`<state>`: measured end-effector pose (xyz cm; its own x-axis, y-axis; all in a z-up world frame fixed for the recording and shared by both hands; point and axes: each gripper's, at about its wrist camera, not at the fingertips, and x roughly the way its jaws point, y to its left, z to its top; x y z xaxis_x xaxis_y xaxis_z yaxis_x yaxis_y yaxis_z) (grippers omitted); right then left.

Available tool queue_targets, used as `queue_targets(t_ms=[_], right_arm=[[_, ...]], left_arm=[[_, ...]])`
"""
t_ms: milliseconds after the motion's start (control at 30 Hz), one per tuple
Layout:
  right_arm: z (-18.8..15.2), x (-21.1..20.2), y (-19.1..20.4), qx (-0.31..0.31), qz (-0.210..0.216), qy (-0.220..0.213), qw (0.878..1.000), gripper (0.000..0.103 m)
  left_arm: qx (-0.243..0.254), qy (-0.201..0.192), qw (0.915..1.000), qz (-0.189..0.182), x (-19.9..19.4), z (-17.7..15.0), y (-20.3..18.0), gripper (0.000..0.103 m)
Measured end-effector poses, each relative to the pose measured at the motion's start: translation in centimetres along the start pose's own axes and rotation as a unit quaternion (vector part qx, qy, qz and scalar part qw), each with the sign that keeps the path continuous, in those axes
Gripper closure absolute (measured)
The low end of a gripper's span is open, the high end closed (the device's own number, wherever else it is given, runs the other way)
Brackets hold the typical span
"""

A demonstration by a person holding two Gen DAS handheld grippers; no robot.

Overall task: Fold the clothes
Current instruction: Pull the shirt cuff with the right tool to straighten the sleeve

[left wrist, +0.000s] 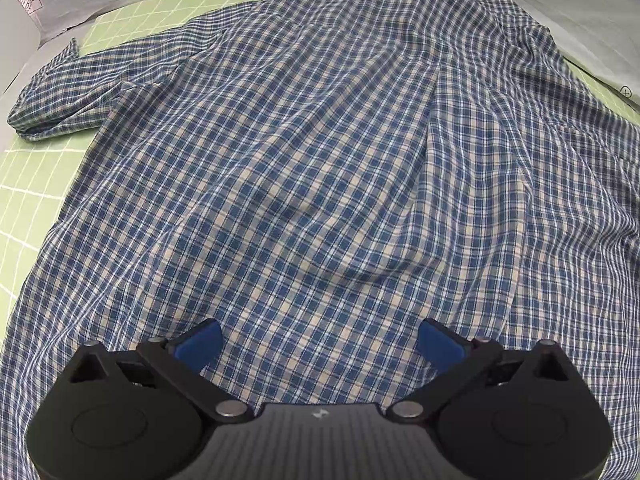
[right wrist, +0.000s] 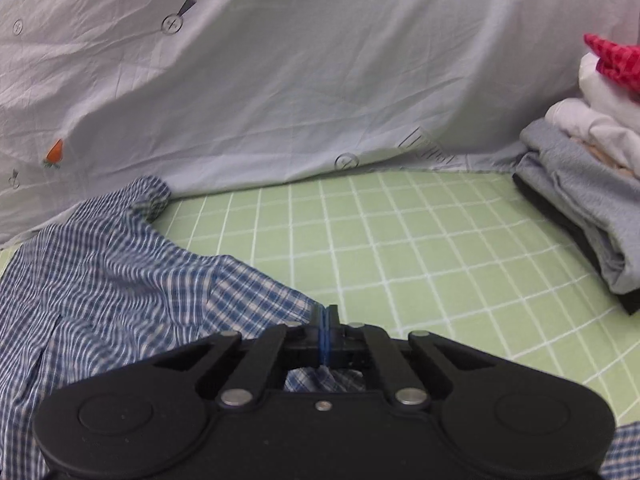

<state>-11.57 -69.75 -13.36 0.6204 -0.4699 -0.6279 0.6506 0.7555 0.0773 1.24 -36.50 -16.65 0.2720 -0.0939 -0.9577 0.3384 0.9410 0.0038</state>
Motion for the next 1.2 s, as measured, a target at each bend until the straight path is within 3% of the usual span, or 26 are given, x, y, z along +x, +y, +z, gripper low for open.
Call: queue_targets(t_ms=[100, 267, 300, 333, 400, 500, 633, 800, 1033, 1133, 1200], right_arm=[[1.3, 1.6, -0.9, 0.001, -0.017, -0.02, 1.0, 0.103], [0.8, 4.7, -0.7, -0.011, -0.03, 0.018, 0.999, 0.098], [0.5, 4.2, -0.8, -0.004, -0.035, 0.015, 0.999, 0.089], [0.2, 3.5, -1.1, 0.006, -0.038, 0.008, 0.999, 0.069], [-0.6, 1.7, -1.8, 0.026, -0.052, -0.006, 0.998, 0.04], [-2.2, -1.4, -3.4, 0.06, -0.087, -0.016, 0.994, 0.038], [-5.1, -5.7, -7.2, 0.145, -0.152, -0.007, 0.978, 0.024], [-9.5, -9.3, -11.5, 0.205, -0.231, 0.021, 0.951, 0.021], [-13.0, -12.4, -14.5, 0.263, -0.305, 0.012, 0.915, 0.019], [-13.8, -12.8, -16.4, 0.3, -0.314, 0.007, 0.901, 0.019], [-14.1, -13.0, -17.4, 0.32, -0.3, -0.004, 0.899, 0.024]], left_arm=[[0.0, 0.0, 1.0, -0.001, 0.0, 0.2, 0.2, 0.0], [0.001, -0.001, 1.0, -0.001, 0.0, 0.3, 0.2, 0.0], [0.001, -0.001, 1.0, -0.001, 0.0, 0.3, 0.2, 0.0], [0.002, -0.001, 1.0, -0.001, 0.0, 0.2, 0.3, 0.0], [0.004, -0.001, 1.0, -0.002, -0.2, -0.1, 0.6, 0.0], [0.005, -0.001, 1.0, -0.002, -0.3, -0.4, 0.6, 0.0], [0.004, 0.002, 1.0, -0.003, -0.5, -0.4, 0.8, 0.0], [-0.003, -0.003, 0.9999, -0.011, -1.6, -0.6, 1.2, 0.0], [0.023, -0.033, 0.999, -0.018, -3.9, -1.7, 0.0, 0.0], [0.028, -0.038, 0.9987, -0.021, -4.0, -2.0, -0.2, 0.0], [0.027, -0.039, 0.9986, -0.023, -4.3, -2.3, -0.1, 0.0]])
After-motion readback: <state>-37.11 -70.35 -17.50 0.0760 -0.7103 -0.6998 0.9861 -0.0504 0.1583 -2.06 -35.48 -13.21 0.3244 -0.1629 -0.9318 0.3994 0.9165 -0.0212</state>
